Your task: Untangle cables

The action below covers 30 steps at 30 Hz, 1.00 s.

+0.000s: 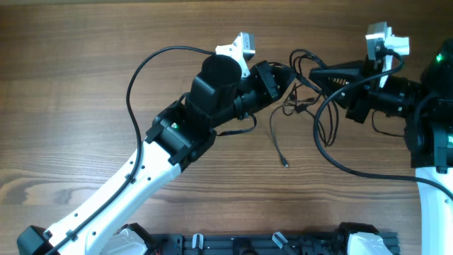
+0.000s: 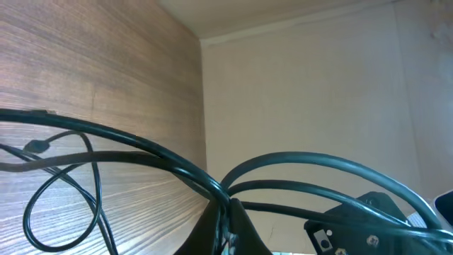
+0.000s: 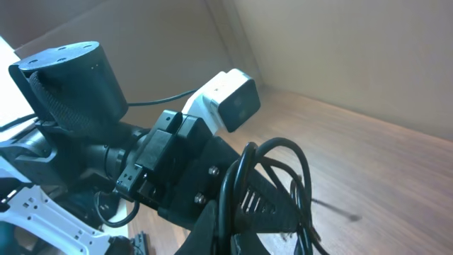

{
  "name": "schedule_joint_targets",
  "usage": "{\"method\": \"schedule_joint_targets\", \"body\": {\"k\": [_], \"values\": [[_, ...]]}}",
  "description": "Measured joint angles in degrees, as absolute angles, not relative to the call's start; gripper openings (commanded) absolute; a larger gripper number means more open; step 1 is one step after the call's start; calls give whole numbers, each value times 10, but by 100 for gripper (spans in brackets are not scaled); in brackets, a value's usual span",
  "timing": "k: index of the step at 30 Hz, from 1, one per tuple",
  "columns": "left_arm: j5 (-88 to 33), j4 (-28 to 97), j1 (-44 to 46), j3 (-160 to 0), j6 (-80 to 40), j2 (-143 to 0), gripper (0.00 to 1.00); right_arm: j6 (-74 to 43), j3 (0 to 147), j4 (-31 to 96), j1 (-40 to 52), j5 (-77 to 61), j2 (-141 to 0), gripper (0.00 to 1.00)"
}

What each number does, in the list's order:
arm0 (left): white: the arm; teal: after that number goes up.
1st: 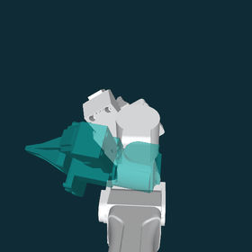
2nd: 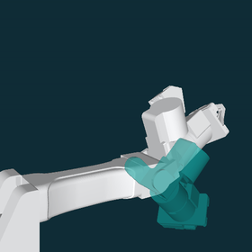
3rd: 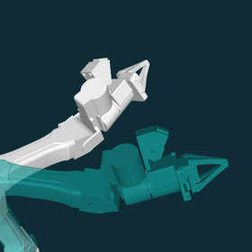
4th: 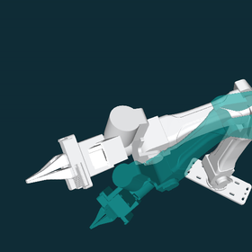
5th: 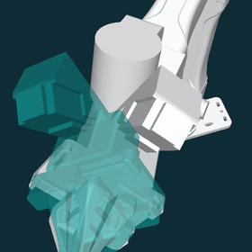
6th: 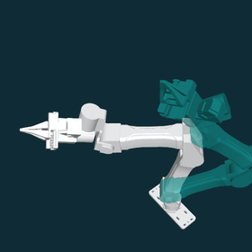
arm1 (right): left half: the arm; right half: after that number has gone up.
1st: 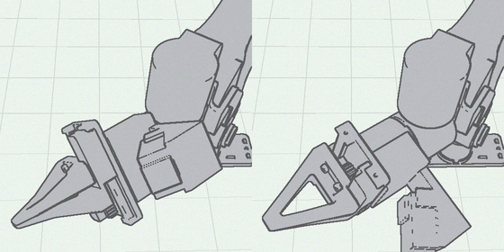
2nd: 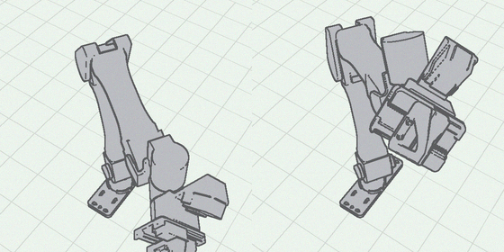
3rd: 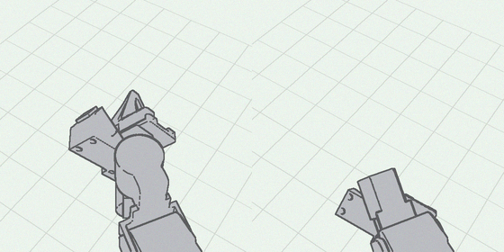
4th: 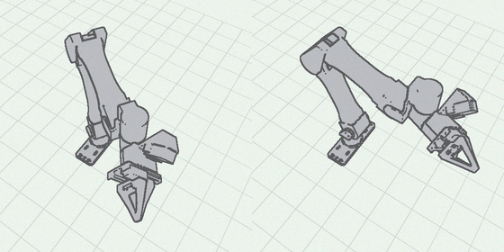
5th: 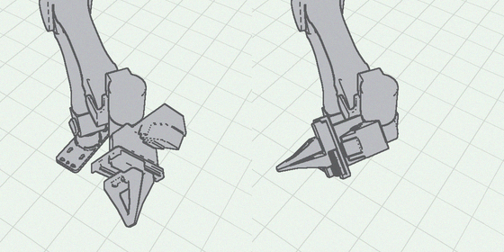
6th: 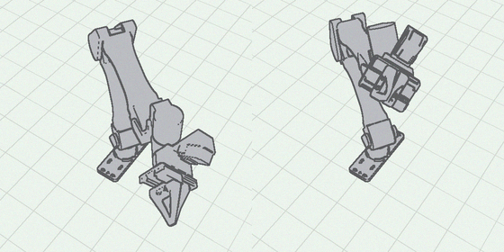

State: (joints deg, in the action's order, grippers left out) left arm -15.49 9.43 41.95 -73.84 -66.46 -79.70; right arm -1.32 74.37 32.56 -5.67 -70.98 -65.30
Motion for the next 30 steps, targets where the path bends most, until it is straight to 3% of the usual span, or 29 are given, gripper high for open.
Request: {"method": "schedule_joint_targets", "body": {"k": [3,4,5,11,24,27,28,30], "values": [[-149,96,420,-738,-653,-797,4,-13,744,338,-57,-709,-653,5],[-148,96,420,-738,-644,-797,12,-13,744,338,-57,-709,-653,5],[-148,96,420,-738,-636,-797,32,-13,744,338,-57,-709,-653,5],[-179,100,419,-738,-617,-797,37,-56,744,325,-57,-712,-653,5],[-196,59,428,-738,-620,-797,27,-244,744,247,-57,-717,-653,5],[-201,56,428,-738,-625,-797,18,-298,744,236,-57,-713,-653,5],[-203,55,428,-738,-629,-797,8,-313,744,236,-57,-710,-653,5],[-207,51,428,-738,-637,-797,4,-328,744,235,-57,-707,-653,5]]}}
